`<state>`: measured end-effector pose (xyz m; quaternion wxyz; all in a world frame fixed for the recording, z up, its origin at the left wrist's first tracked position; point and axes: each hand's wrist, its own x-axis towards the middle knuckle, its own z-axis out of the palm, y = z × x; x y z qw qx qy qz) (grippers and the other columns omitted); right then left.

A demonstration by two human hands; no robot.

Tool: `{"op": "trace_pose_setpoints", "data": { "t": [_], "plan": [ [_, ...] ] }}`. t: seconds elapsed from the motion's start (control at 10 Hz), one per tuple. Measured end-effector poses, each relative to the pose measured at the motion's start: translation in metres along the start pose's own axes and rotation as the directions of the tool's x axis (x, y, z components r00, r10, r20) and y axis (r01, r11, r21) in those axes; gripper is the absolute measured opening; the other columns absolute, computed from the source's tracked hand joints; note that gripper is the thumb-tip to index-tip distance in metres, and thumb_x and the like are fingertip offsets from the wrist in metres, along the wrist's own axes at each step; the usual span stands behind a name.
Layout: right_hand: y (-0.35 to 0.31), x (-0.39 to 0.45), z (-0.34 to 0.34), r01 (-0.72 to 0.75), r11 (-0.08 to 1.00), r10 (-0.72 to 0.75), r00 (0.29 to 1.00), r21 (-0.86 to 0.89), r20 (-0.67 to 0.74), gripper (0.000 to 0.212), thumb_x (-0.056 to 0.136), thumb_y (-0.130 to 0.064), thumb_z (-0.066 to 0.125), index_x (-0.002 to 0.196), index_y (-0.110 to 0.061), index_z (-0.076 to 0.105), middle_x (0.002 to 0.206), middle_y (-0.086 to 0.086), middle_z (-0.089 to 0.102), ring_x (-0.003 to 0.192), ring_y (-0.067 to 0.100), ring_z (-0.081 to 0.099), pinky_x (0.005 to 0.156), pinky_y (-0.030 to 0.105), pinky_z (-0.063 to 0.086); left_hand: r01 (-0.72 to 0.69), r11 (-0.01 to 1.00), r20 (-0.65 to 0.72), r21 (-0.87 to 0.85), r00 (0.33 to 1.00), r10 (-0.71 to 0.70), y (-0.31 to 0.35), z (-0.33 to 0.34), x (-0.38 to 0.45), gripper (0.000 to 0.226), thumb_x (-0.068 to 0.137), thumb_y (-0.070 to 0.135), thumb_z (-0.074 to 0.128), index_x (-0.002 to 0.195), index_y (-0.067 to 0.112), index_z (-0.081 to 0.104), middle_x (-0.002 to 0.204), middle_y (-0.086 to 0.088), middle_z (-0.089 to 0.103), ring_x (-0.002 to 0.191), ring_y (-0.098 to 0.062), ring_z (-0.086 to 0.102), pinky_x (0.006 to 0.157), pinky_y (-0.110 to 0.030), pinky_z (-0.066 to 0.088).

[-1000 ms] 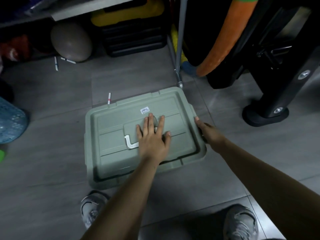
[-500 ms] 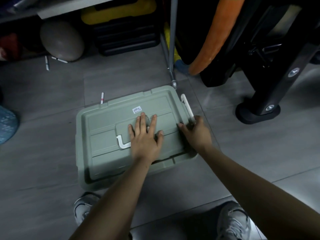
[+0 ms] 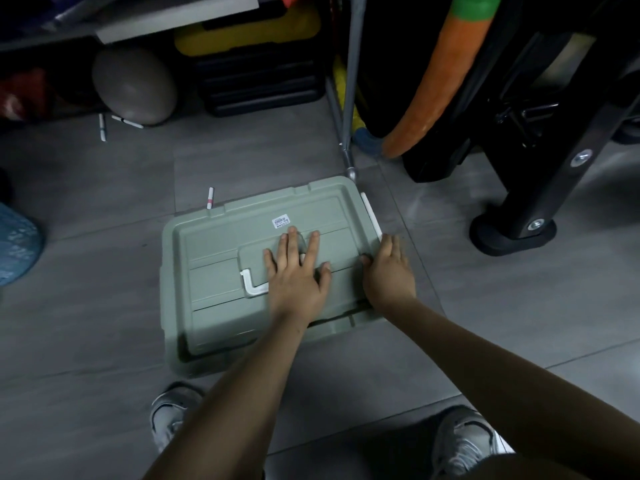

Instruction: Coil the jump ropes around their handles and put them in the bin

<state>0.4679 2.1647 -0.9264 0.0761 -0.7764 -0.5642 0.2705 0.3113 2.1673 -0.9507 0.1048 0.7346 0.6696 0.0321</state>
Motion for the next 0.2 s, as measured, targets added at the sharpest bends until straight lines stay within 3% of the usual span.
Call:
{"op": "trace_pose_setpoints", "data": {
  "t": [0.1,0.2],
  "plan": [
    [-0.011,-0.010,-0.006,0.071,0.966,-0.066,0.997,-0.249,0.031,0.062,0.102,-0.034,0.022,0.149,-0.003,-0.005,0.157,0.021,-0.005,0.145,0.035,-0.006,0.119,0.043,-0.001,-0.049,0.991,0.007,-0.121,0.999,0.050,-0.002,-0.008,0.000,0.070,0.087,0.052,0.009,0.151,0.027,0.021,0.160,-0.011,0.010,0.147,-0.026,0.008,0.118,-0.047,-0.002],
    [-0.043,-0.016,-0.014,0.273,0.920,-0.246,0.961,-0.281,0.127,0.060,0.102,-0.034,0.021,0.150,-0.008,-0.004,0.157,0.018,-0.009,0.145,0.030,-0.011,0.117,0.040,-0.007,-0.008,0.920,-0.081,-0.391,0.996,-0.026,-0.013,-0.015,0.001,0.068,0.087,0.045,0.021,0.143,0.011,0.040,0.154,-0.015,0.028,0.144,-0.029,0.024,0.119,-0.046,0.012]
  ]
}}
